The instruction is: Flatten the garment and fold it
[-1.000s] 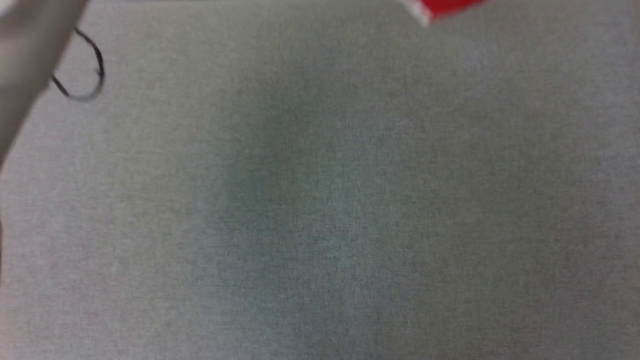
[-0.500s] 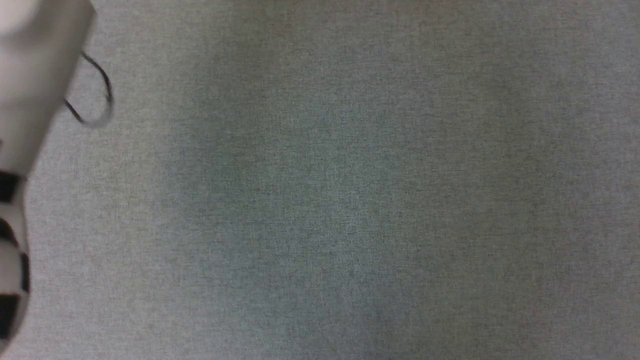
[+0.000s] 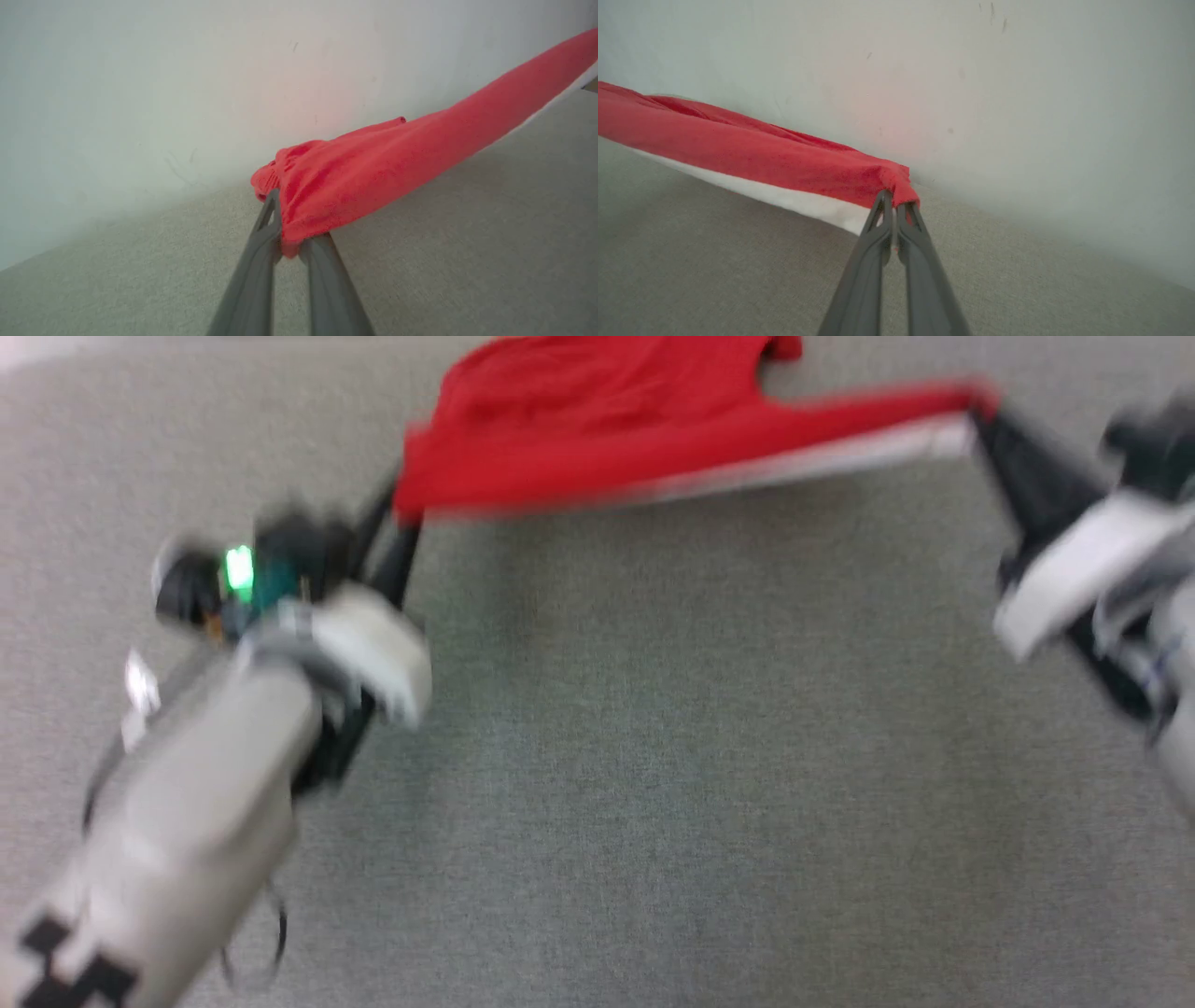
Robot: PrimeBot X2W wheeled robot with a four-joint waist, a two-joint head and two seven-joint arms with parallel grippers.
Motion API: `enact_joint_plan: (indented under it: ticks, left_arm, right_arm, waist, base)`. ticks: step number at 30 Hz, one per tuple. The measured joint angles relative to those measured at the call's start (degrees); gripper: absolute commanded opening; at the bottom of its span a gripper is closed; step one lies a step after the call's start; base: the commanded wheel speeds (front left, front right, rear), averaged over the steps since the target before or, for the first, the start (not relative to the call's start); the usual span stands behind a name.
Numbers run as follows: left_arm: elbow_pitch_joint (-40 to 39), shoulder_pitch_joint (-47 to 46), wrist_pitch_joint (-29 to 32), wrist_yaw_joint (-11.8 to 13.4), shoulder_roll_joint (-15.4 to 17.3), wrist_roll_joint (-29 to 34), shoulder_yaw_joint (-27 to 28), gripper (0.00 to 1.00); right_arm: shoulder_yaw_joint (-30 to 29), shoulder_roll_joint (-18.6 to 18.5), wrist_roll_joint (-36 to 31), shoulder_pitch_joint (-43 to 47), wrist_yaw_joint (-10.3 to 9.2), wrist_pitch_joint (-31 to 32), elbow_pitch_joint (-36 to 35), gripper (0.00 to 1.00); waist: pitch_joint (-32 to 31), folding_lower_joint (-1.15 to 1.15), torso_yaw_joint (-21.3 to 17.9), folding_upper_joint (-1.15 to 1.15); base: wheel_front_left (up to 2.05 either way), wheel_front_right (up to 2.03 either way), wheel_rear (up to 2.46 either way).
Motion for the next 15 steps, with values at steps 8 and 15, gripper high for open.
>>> enact_joint_plan:
  ticks: [8, 15]
  left_arm:
    - [-10.5, 20.8, 0.0, 5.5, 4.8, 1.7, 2.3, 0.0]
    - [-15.4, 30.6, 0.2, 8.5, 7.5, 3.1, -0.1, 0.0]
  right_arm:
    - [1.8, -3.5, 1.2, 18.4, 0.0, 2.8, -10.7, 0.0]
    - [-2.5, -5.9, 1.2, 35.2, 0.07, 6.8, -19.2, 0.0]
  waist:
    - [-6.6, -0.01, -0.7, 0.0]
    - [-11.6, -0.01, -1.2, 0.0]
  base:
    - [0.0, 0.0, 0.0]
    - [0.0, 0.0, 0.0]
